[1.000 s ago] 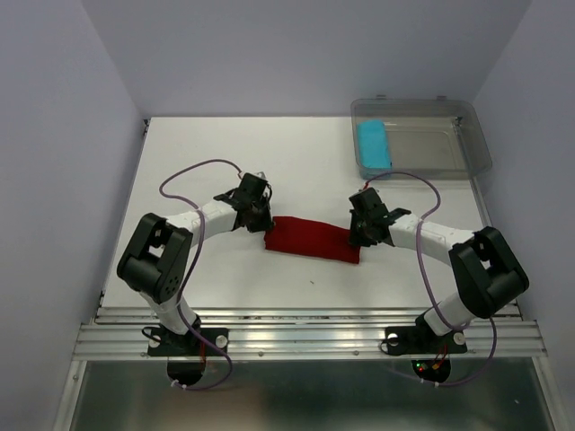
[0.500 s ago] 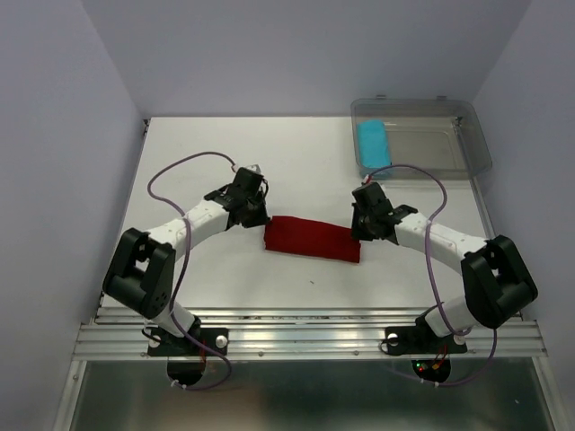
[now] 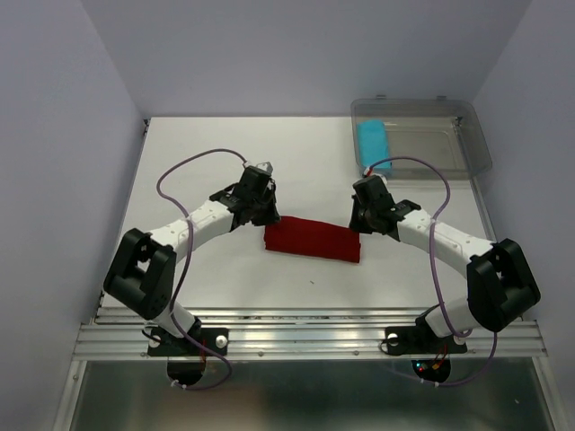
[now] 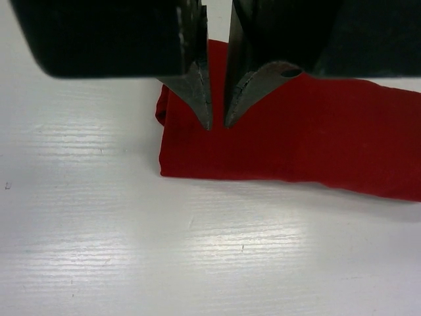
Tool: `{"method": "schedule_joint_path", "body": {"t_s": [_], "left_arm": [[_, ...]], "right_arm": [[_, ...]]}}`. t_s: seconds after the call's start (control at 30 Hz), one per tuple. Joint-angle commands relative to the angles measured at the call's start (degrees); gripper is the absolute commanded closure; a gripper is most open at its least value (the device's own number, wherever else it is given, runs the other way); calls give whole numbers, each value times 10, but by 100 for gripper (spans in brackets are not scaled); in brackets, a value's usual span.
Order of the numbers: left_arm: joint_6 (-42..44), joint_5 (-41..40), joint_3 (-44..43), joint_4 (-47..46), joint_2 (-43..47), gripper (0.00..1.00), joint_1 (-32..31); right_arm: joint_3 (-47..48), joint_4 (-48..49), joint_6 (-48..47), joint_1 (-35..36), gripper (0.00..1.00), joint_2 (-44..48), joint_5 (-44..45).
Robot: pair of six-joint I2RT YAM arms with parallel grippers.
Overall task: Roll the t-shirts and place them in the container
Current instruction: Move the bin to the center of the board.
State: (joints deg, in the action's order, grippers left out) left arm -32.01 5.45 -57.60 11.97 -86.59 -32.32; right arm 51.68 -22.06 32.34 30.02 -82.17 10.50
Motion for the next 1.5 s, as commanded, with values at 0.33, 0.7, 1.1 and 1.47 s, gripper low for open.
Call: {"method": "schedule_joint_path", "body": {"t_s": [0.33, 0.7, 1.1, 1.47], "left_arm": [[-4, -8, 41, -58, -106, 100, 0], [48, -48, -89, 47, 14, 100, 0], [47, -101, -103, 97, 106, 100, 16], [29, -67, -52, 74, 121, 100, 19]], "right_arm": [[-18, -2, -2, -3, 81, 3, 3], [30, -18, -26, -3, 73, 30, 40], [89, -31, -61, -67, 36, 24, 32], [242, -30, -92, -137, 30, -75, 20]]}}
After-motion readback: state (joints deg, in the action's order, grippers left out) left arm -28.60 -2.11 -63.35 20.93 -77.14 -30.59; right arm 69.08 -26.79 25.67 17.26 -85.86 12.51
